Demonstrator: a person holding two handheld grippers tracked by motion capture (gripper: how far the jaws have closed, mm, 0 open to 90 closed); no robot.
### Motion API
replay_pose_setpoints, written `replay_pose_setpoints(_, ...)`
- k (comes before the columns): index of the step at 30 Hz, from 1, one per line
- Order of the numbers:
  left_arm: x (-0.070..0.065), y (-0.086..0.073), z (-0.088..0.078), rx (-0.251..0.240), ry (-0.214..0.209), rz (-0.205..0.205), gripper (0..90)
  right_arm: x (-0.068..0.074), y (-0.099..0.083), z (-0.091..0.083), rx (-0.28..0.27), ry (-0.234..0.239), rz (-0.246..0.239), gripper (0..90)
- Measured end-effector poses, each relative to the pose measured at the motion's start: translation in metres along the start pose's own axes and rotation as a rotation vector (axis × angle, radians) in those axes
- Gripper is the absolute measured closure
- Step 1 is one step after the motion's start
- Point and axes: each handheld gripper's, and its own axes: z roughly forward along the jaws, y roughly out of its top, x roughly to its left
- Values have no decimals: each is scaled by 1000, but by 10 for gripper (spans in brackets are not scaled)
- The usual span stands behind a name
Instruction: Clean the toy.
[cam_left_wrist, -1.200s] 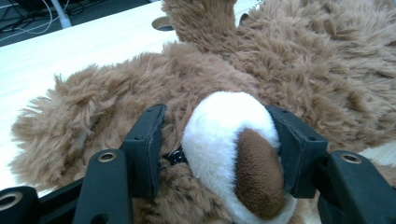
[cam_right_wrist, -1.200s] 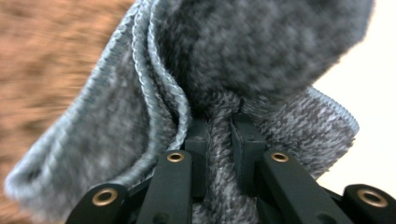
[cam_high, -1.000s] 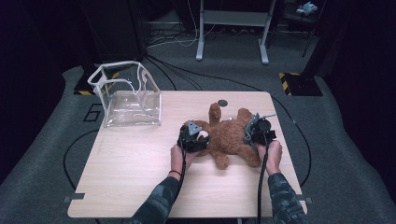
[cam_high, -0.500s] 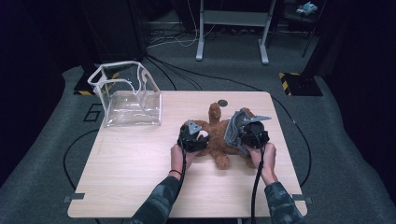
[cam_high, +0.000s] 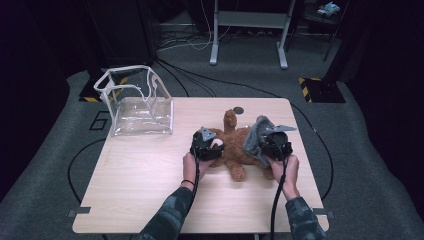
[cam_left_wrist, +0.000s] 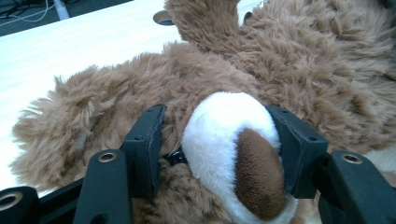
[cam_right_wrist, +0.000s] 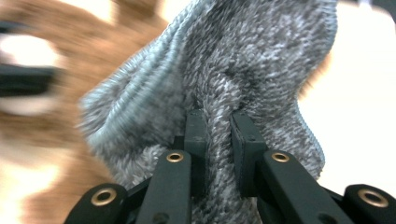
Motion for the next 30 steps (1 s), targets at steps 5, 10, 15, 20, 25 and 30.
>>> replay_pose_setpoints(5, 1, 1, 1, 5, 1, -5, 414, 52, 13, 4, -36, 80, -117, 786)
replay_pose_setpoints(10, 3, 2, 1, 13, -7, -3, 414, 75, 8, 33, 24, 81, -150, 787)
replay_pose_setpoints(15, 5, 1, 1, 4, -24, -17, 414, 54, -2, 25, 7, 78, -109, 795)
replay_pose_setpoints(20, 5, 1, 2, -1, -25, -21, 414, 18, -20, 16, 6, 18, -30, 795)
replay_pose_setpoints(25, 5, 2, 3, 5, -25, -17, 414, -7, -30, 11, 31, -21, 30, 791)
replay_pose_setpoints(30, 5, 2, 3, 6, -22, -18, 414, 11, -24, 0, -15, -12, -32, 787)
